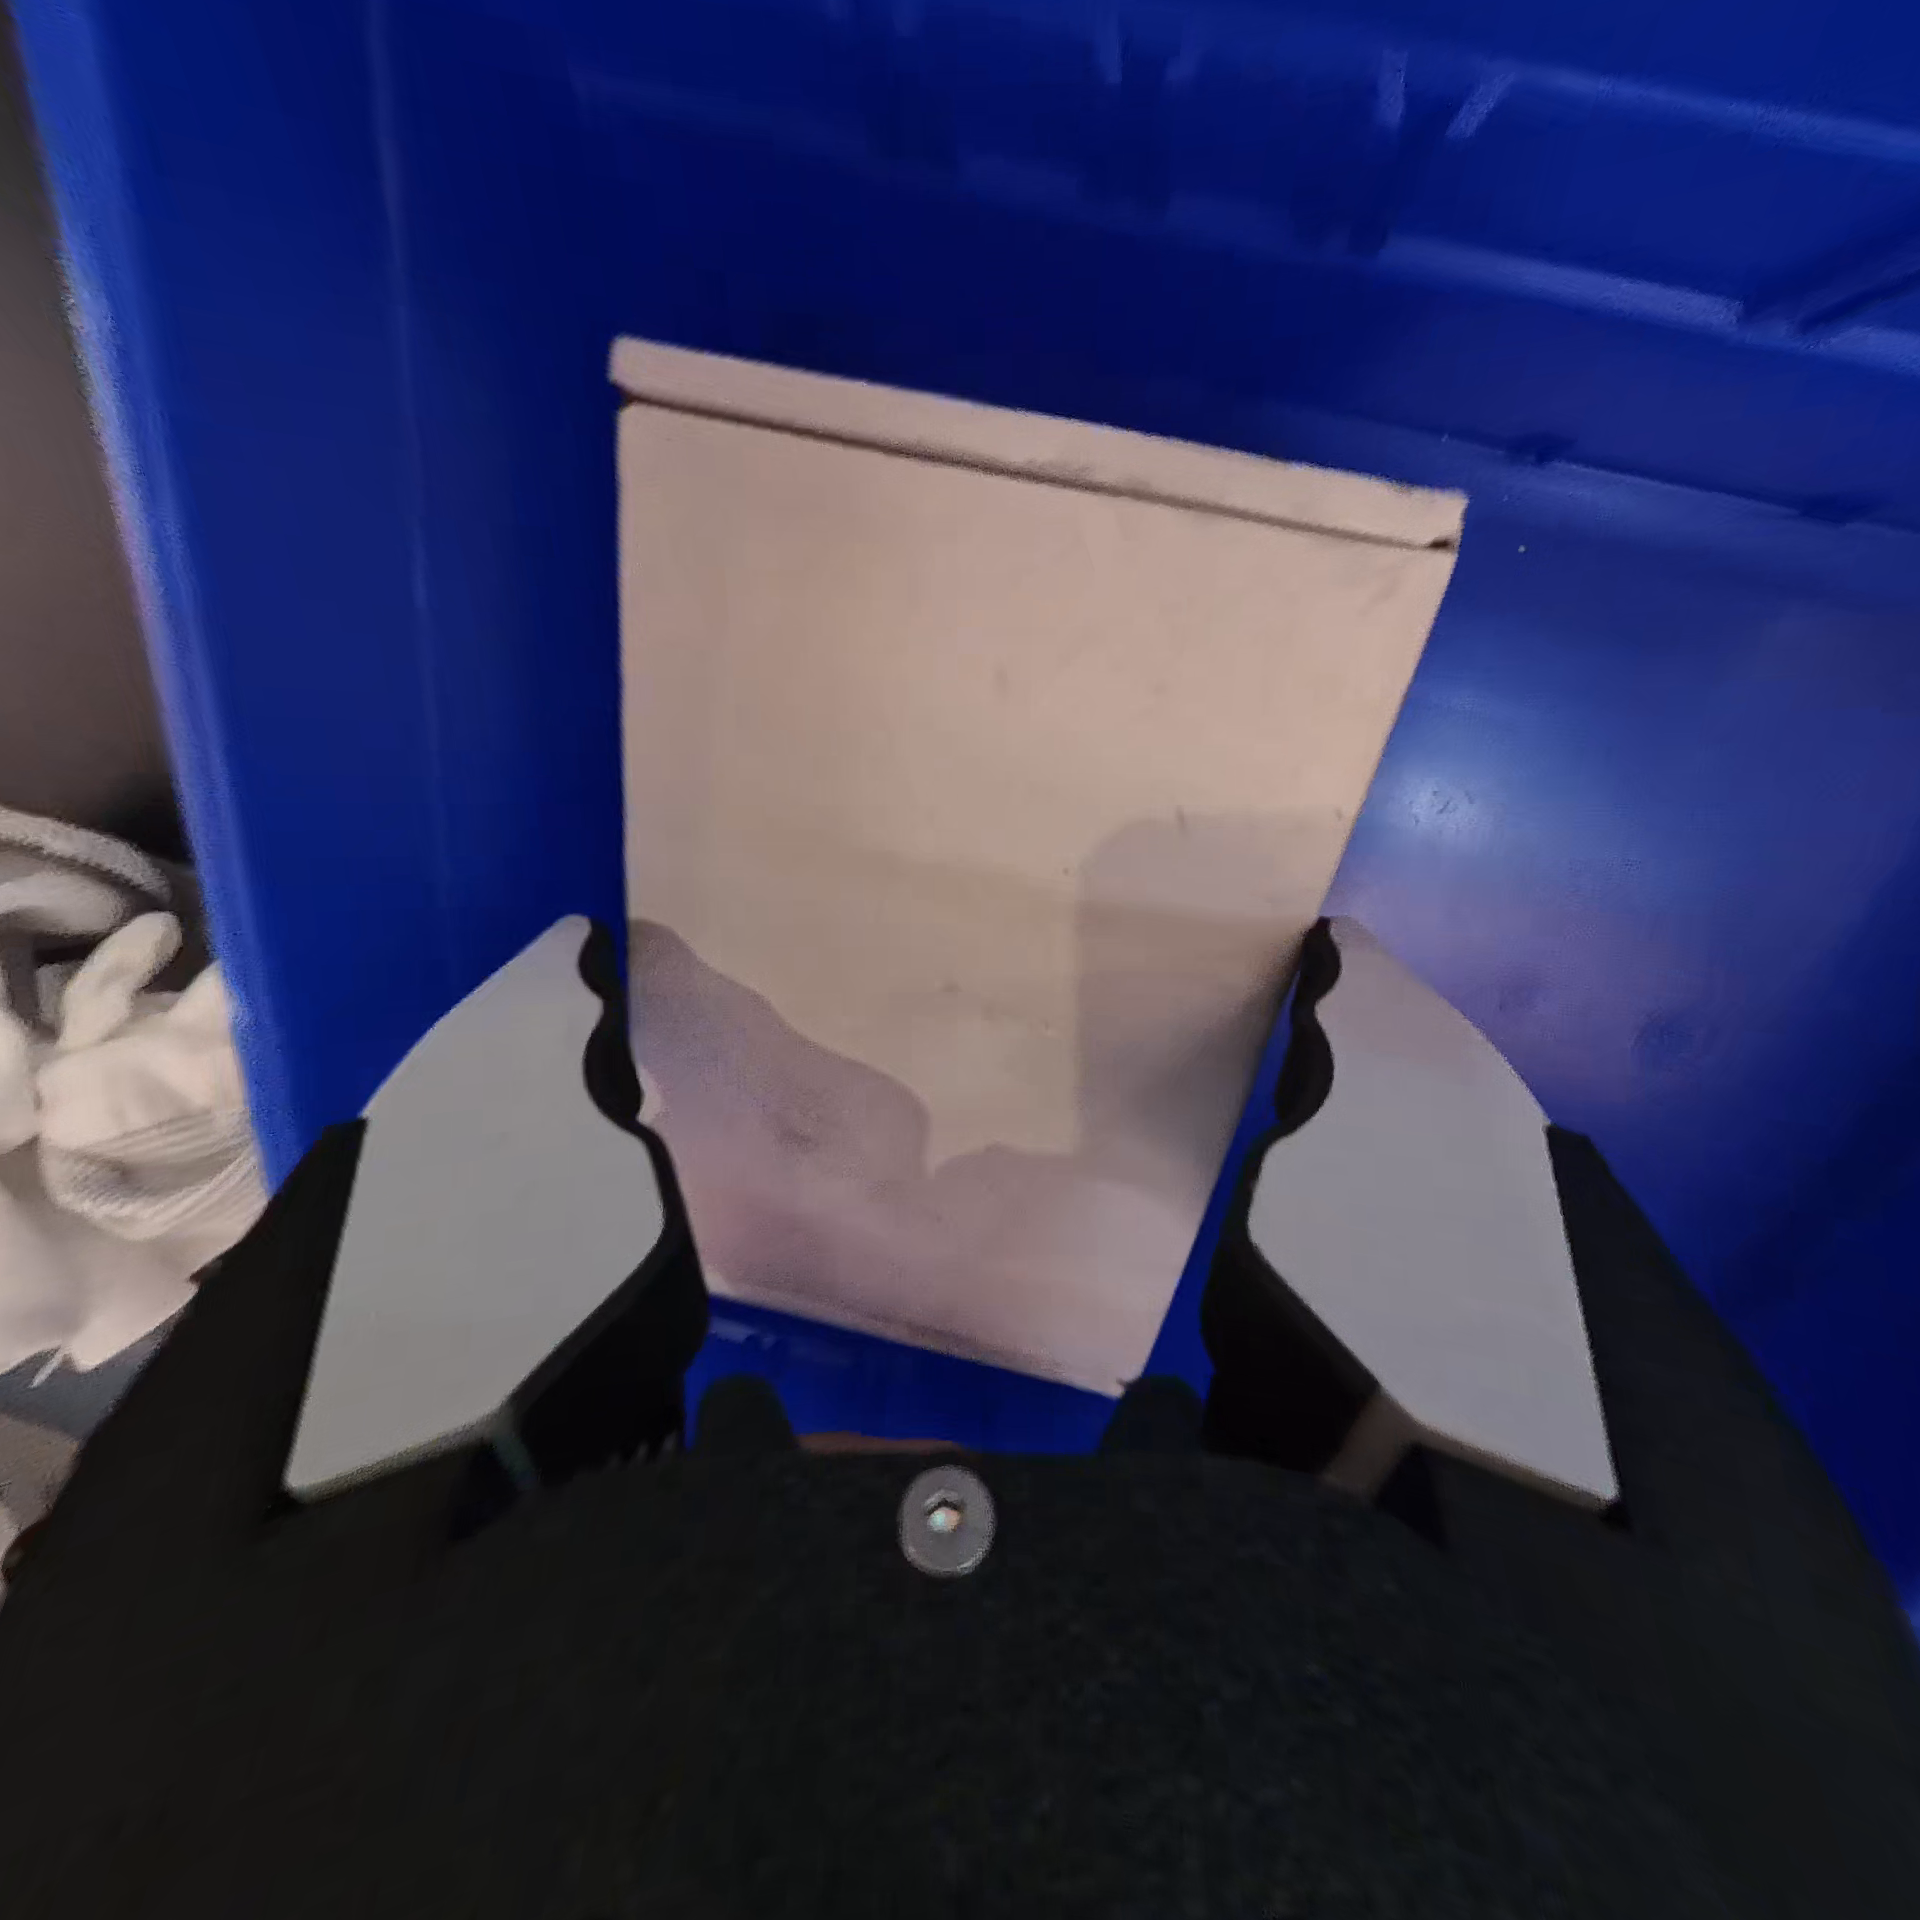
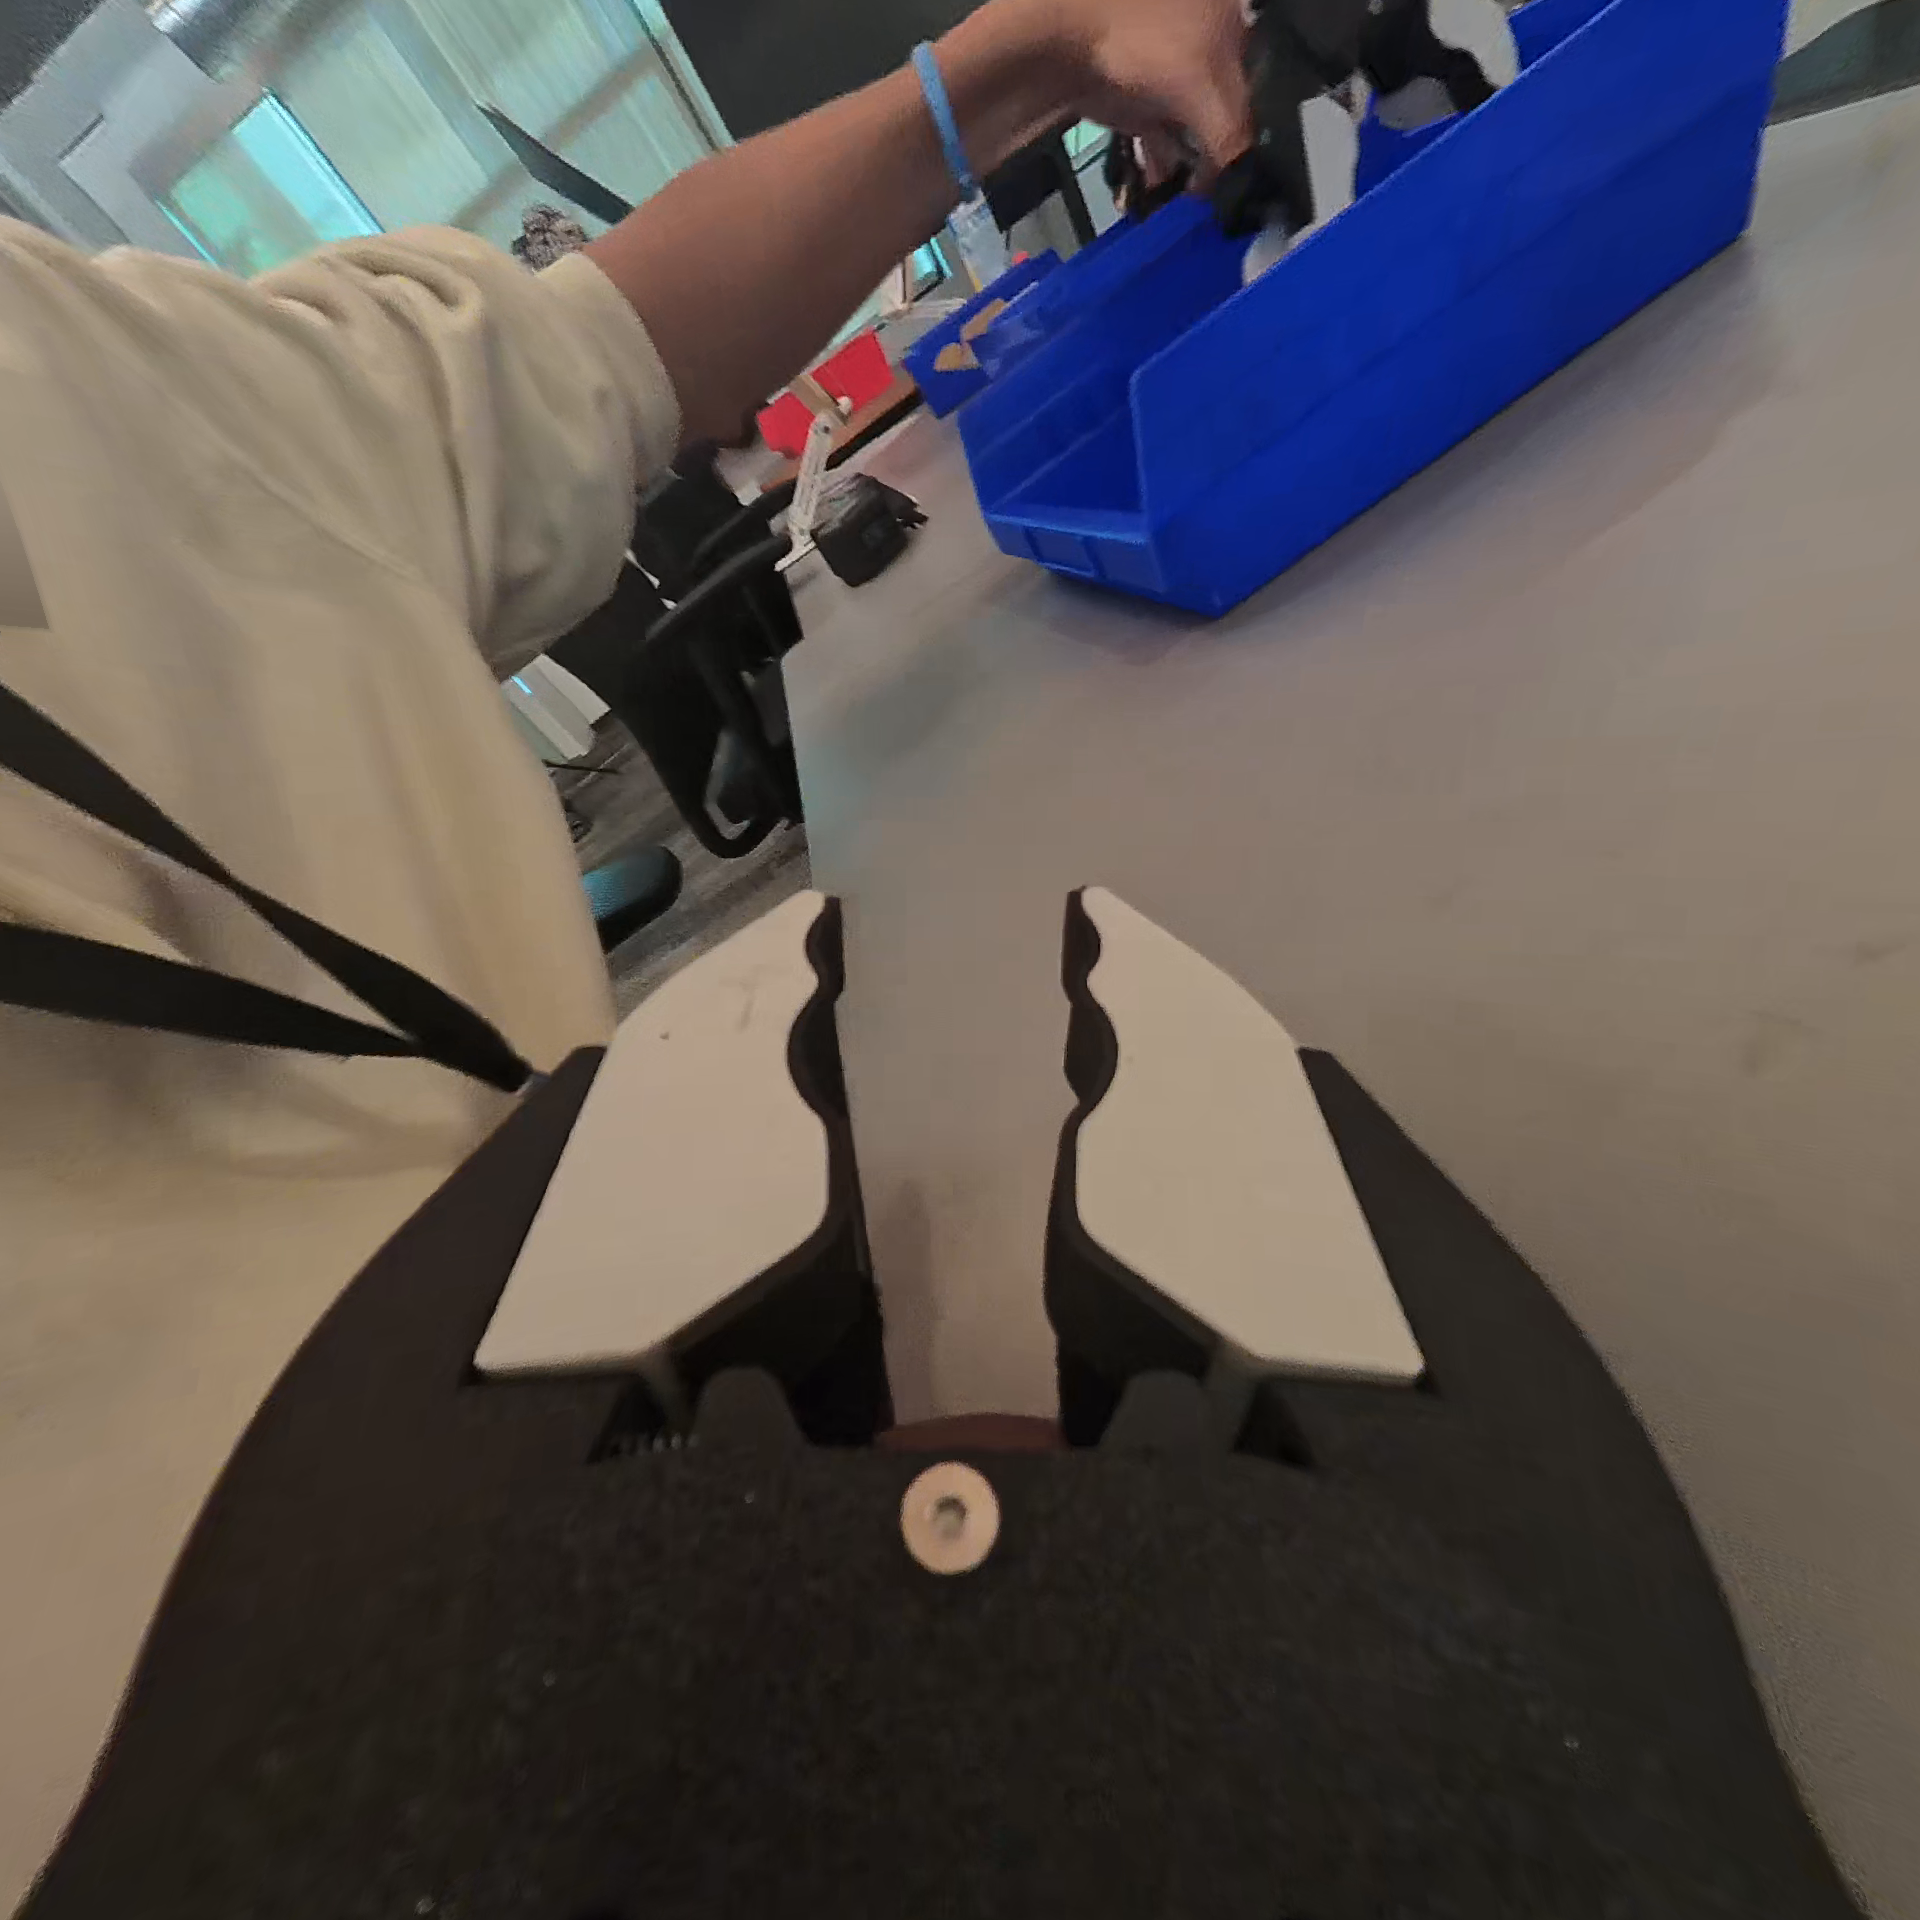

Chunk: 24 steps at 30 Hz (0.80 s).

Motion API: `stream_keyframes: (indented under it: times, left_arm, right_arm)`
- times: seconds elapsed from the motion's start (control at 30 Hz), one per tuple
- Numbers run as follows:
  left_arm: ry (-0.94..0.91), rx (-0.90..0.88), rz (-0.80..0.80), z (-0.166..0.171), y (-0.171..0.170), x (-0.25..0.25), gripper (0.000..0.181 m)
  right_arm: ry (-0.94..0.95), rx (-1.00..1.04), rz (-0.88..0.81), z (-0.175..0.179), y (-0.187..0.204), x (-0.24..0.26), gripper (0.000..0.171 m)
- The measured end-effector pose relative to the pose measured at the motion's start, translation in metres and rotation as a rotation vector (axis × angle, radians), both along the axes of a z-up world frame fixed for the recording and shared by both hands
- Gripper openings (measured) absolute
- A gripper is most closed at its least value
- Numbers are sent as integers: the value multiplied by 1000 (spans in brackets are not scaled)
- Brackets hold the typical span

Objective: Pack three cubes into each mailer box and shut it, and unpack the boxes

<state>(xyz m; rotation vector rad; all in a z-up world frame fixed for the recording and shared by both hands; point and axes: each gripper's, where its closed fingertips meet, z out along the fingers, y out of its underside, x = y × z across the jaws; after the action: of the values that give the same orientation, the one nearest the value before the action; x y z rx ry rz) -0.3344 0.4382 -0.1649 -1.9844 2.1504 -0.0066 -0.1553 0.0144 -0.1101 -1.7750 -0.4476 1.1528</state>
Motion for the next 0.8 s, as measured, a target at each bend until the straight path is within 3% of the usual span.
stream_keyframes:
  times: [0.2, 0.37, 0.53, 0.63, 0.8]
  left_arm:
    - [89, 221, -93, -16, 10, -5, 125]
    - [63, 163, -27, -13, 4, -2, 125]
    - [31, 65, -4, -4, -31, -3, 120]
    - [88, 121, 35, 0, -26, -13, 127]
    - [120, 18, 59, -12, -25, -14, 134]
  right_arm:
    - [-46, 6, 60, -6, -3, -9, 40]
    - [-19, -18, 87, -6, -3, -11, 40]
    - [-45, 0, 105, -4, -14, -11, 40]
    - [-67, -1, 106, -7, -18, -8, 40]
    - [-46, -5, 124, -3, -20, -12, 40]
